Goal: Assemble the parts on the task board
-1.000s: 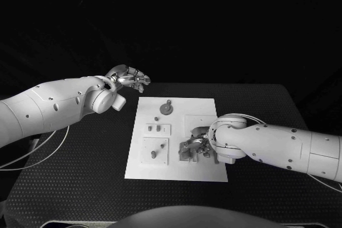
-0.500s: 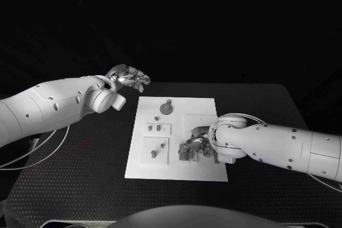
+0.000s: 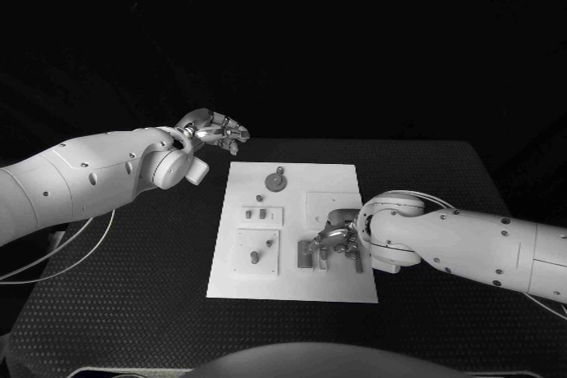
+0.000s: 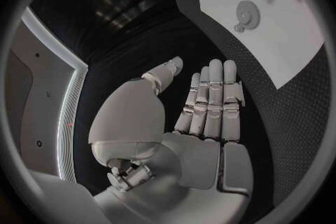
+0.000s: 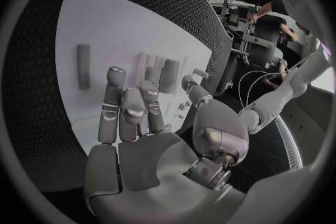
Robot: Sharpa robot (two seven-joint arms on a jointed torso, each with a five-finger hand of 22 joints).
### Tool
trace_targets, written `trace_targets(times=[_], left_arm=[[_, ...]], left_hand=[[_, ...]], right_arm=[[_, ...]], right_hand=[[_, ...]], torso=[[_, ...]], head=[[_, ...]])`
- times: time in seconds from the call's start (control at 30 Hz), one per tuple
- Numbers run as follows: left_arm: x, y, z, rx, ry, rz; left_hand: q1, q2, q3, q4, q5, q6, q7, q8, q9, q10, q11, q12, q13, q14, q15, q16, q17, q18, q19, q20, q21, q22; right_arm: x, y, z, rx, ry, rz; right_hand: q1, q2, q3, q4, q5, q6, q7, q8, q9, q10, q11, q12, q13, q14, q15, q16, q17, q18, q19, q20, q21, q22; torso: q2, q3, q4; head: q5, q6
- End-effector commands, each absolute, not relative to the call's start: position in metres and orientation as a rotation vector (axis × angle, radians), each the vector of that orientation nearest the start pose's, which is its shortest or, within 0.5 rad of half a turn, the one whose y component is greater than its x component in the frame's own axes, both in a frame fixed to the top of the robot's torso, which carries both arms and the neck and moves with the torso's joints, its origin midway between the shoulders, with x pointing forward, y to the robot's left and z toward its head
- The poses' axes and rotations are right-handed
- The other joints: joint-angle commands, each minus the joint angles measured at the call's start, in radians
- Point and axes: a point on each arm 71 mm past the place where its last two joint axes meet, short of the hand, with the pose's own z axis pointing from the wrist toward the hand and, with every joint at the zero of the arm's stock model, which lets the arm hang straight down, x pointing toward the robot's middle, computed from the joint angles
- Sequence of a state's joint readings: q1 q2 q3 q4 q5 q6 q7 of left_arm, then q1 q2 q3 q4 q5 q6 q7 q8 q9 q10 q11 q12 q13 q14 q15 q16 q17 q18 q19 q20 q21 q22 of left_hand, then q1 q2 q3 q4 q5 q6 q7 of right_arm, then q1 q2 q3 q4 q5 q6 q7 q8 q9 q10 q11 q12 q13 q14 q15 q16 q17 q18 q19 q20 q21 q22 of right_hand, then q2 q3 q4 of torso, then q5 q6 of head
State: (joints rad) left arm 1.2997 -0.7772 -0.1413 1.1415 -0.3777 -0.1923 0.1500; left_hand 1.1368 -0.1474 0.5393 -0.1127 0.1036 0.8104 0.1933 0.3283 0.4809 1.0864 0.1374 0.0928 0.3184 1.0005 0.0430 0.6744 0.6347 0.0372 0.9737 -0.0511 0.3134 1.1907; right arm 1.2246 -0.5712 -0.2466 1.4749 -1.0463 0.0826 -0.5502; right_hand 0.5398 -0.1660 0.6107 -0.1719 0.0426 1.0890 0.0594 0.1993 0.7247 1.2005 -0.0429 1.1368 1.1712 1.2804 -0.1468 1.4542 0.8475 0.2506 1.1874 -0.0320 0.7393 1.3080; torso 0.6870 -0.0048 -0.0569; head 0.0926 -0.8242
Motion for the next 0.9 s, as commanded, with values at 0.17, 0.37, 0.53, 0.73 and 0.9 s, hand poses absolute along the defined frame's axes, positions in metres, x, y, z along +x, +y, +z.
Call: trace_targets(times=[0.17, 0.37, 0.53, 0.73, 0.9], left_arm=[[0.553, 0.292, -0.189, -0.832, 1.667, -1.049], [0.553, 0.291, -0.189, -0.831, 1.668, -1.051], [0.553, 0.291, -0.189, -0.831, 1.668, -1.051], [0.553, 0.29, -0.189, -0.83, 1.669, -1.054], [0.553, 0.29, -0.189, -0.83, 1.669, -1.054]], left_hand=[[-0.006, -0.003, 0.001, 0.005, 0.004, -0.006, 0.0, 0.004, -0.001, -0.006, 0.004, 0.006, 0.0, 0.006, -0.001, -0.005, 0.002, 0.02, 0.004, -0.006, -0.006, 0.002], [-0.006, -0.003, 0.001, 0.005, 0.004, -0.006, 0.0, 0.005, -0.001, -0.006, 0.004, 0.006, 0.0, 0.006, -0.001, -0.006, 0.002, 0.02, 0.004, -0.006, -0.006, 0.002], [-0.005, -0.003, 0.001, 0.004, 0.004, -0.006, 0.0, 0.005, -0.002, -0.006, 0.004, 0.006, 0.0, 0.006, -0.001, -0.006, 0.002, 0.02, 0.004, -0.006, -0.006, 0.002], [-0.005, -0.003, 0.001, 0.004, 0.005, -0.006, 0.0, 0.005, -0.002, -0.006, 0.004, 0.006, 0.0, 0.006, -0.001, -0.006, 0.003, 0.02, 0.004, -0.006, -0.007, 0.003], [-0.004, -0.002, 0.001, 0.004, 0.005, -0.006, 0.0, 0.005, -0.002, -0.006, 0.004, 0.006, 0.0, 0.006, -0.001, -0.006, 0.003, 0.02, 0.004, -0.006, -0.007, 0.003]], right_arm=[[0.447, -0.111, -0.268, -0.013, 2.253, 0.641], [0.453, -0.116, -0.254, -0.034, 2.087, 0.767], [0.454, -0.115, -0.253, -0.135, 2.056, 0.774], [0.454, -0.112, -0.258, -0.192, 2.054, 0.786], [0.452, -0.109, -0.262, -0.228, 2.06, 0.789]], right_hand=[[0.073, -0.05, 0.037, -0.013, 0.005, -0.053, 0.025, -0.027, -0.002, -0.019, 0.014, -0.012, -0.007, 0.0, 0.012, -0.011, -0.003, 0.01, 0.005, -0.004, -0.004, 0.017], [0.213, -0.03, 0.048, -0.066, 0.005, -0.126, 0.052, -0.054, 0.0, -0.02, 0.041, 0.0, 0.001, 0.005, 0.037, -0.009, -0.002, 0.011, 0.01, 0.0, -0.001, 0.019], [0.407, 0.044, 0.026, -0.122, 0.005, -0.145, 0.063, -0.055, 0.008, -0.017, 0.052, 0.014, 0.007, 0.003, 0.048, -0.007, 0.001, 0.011, 0.002, 0.002, 0.005, 0.022], [0.502, 0.09, 0.019, -0.123, 0.005, -0.158, 0.068, -0.066, -0.002, -0.025, 0.057, 0.008, -0.002, -0.003, 0.053, -0.009, 0.001, 0.011, -0.012, 0.01, 0.007, 0.022], [0.544, 0.119, 0.021, -0.122, 0.005, -0.157, 0.067, -0.068, -0.009, -0.023, 0.057, 0.011, -0.003, -0.005, 0.053, -0.009, 0.002, 0.011, -0.018, 0.014, 0.009, 0.022]], torso=[[0.0, 0.0014, -0.0008], [0.0, -0.0001, -0.0009], [0.001, 0.0015, -0.0004], [0.001, 0.0006, 0.0], [0.001, 0.0011, 0.0003]], head=[[0.004, 0.006], [0.001, 0.01], [-0.001, 0.012], [-0.002, 0.011], [-0.001, 0.01]])
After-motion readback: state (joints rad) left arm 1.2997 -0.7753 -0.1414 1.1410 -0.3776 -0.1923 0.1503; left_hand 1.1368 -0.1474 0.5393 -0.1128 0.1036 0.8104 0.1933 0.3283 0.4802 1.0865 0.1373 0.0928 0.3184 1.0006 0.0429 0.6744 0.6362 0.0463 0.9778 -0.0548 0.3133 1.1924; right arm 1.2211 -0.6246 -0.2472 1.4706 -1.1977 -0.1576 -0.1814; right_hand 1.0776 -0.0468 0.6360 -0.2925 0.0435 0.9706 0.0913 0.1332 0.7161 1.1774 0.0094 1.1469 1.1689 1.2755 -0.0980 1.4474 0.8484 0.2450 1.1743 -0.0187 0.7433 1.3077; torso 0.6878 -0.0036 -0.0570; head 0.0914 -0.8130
